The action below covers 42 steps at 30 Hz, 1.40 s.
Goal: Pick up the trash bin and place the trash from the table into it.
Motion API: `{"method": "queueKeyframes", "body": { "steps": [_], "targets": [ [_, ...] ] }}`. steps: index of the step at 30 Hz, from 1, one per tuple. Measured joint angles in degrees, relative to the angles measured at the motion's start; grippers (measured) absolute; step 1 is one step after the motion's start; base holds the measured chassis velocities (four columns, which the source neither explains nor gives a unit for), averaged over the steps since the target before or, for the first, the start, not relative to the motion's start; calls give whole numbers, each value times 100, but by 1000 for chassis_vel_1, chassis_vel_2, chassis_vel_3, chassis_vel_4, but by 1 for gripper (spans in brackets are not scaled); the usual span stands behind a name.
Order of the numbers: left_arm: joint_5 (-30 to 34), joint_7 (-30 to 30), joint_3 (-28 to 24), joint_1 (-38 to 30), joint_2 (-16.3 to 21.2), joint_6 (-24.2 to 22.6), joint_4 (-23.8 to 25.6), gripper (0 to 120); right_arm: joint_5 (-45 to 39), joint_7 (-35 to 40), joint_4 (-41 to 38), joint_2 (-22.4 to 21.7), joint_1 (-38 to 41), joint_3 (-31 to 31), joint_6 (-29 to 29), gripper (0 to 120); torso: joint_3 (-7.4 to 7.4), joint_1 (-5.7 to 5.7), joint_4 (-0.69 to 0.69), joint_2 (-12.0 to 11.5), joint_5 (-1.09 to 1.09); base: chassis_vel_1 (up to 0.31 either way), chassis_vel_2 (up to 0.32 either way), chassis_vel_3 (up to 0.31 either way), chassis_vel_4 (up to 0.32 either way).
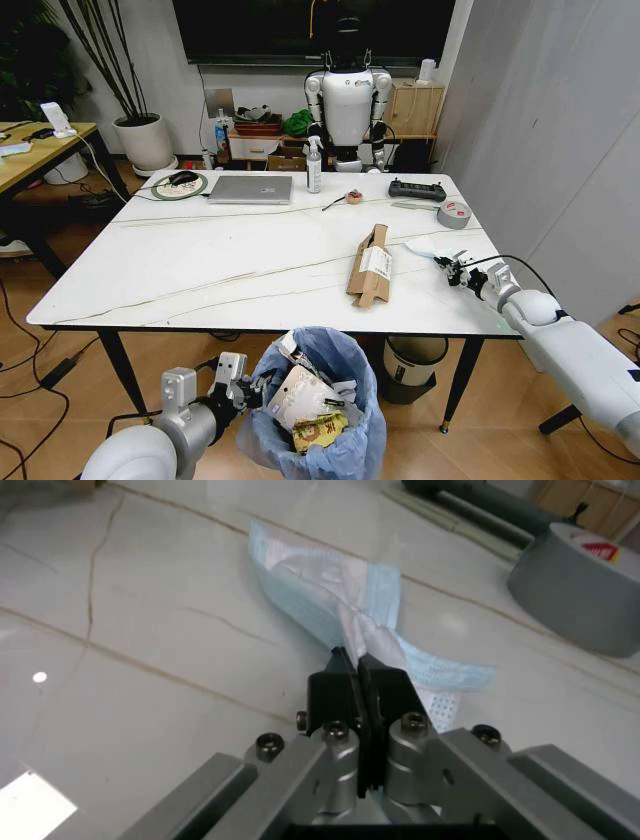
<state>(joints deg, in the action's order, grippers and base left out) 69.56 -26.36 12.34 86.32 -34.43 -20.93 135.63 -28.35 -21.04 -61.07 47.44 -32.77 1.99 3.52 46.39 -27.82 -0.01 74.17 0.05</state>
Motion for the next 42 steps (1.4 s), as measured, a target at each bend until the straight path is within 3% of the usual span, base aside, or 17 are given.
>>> {"method": "queueKeyframes", "body": {
  "steps": [3, 8, 10, 12, 17, 18, 21, 24, 32, 42],
  "targets": [
    [0, 0, -11, 6, -6, 0, -1, 0, -137, 0, -350, -157, -41, -71, 0, 0, 0, -1, 1, 0, -2, 0, 0, 0, 0],
    [5, 3, -63, -24, -8, -2, 9, 0, -649, 40, -1946, -974, -436, -320, -70, 0, -2, -1, 2, 1, -7, 0, 0, 0, 0],
    [7, 3, -67, -33, -11, -2, 10, 0, -691, 48, -2069, -1053, -481, -345, -75, 0, -2, 0, 2, 1, -9, 0, 0, 0, 0],
    [22, 10, -81, -71, -15, -4, 14, 0, -941, 57, -2869, -1469, -776, -447, -85, 0, -2, 1, -1, 1, 0, 0, 0, 0, 0],
    [28, 15, -107, -103, -25, -8, 14, 0, -1278, 70, -4085, -2050, -1267, -601, -88, 0, -3, 1, 0, 2, -10, 0, 0, 0, 0],
    [28, 15, -107, -103, -25, -8, 14, 0, -1278, 70, -4085, -2050, -1267, -601, -88, 0, -3, 1, 0, 2, -10, 0, 0, 0, 0],
    [29, 17, -93, -108, -29, -10, 26, 0, -1401, 100, -5193, -2559, -1740, -460, -86, 0, -3, 1, 0, 2, -7, 0, 0, 0, 0],
    [32, 17, -51, -91, -17, -10, 35, 0, -1426, 96, -5772, -2702, -1861, -293, -80, 0, -3, 1, 1, 2, -4, 0, 0, 0, 0],
    [75, 12, -25, -139, -28, -11, 6, 0, -1615, -122, -6640, -2965, -2036, -133, 1, 0, -3, 1, 1, 2, -7, 0, 0, 0, 0],
    [211, -45, -33, -339, -89, -11, -57, 0, -1201, -368, -6596, -2866, -2092, 425, 166, 0, -2, 1, 1, 2, -4, 0, 0, 0, 0]
  ]
}}
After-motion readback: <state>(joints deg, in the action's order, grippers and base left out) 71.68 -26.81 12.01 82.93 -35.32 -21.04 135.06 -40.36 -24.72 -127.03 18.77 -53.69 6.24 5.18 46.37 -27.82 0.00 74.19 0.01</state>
